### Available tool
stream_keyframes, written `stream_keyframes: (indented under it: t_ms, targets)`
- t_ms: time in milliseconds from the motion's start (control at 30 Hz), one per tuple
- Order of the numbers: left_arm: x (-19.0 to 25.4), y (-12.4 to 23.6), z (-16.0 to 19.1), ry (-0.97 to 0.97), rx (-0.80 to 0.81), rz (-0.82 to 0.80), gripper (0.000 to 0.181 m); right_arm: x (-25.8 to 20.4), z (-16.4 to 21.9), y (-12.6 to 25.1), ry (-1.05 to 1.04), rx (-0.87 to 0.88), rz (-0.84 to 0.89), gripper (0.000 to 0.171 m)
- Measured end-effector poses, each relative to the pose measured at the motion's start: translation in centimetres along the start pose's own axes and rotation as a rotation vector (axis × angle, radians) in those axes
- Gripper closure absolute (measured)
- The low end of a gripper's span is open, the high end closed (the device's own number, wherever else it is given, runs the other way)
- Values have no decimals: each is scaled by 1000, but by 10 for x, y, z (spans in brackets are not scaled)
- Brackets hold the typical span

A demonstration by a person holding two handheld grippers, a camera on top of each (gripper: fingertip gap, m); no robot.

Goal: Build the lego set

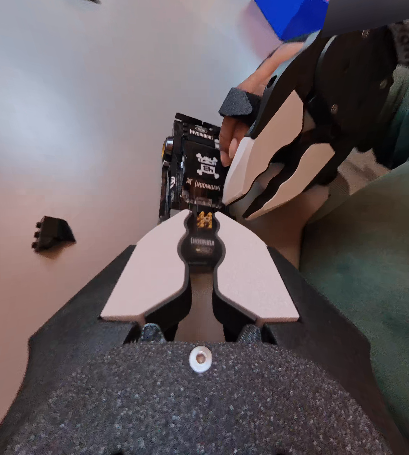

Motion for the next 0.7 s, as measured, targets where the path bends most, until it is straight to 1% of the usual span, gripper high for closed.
stream_keyframes:
  t_ms: [67, 133, 200, 267, 333, 433, 533, 700]
  targets:
    - [4, 4, 6, -38, -9, -30, 167, -5, 1, 0, 12, -2, -28, 148]
    - [8, 6, 13, -68, -14, -54, 166, -4, 1, -1, 8, -17, -8, 147]
    - [9, 5, 20, -83, -23, -77, 165, -1, 0, -4, 21, -58, 19, 146]
    - [9, 4, 25, -85, -31, -90, 164, -3, -2, -7, 57, -108, 0, 148]
    - [10, 5, 26, -89, -27, -93, 164, -3, -5, -9, 89, -153, -32, 155]
    - [11, 9, 27, -108, -21, -105, 163, -1, -4, -14, 101, -241, -68, 154]
    - [13, 11, 29, -119, -4, -116, 163, 1, -6, -16, 92, -270, -90, 153]
    - [14, 11, 33, -119, 21, -100, 162, 1, -9, -17, 102, -292, -92, 157]
Point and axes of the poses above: each gripper's, where its closed fingertips meet, y back along the fingers, z out of its underside, x = y × z across the jaws, the point moved 5 cm from there along y, back along the fingers, and after that the axes turned 8 degrees about -z, right-handed, at the moved point
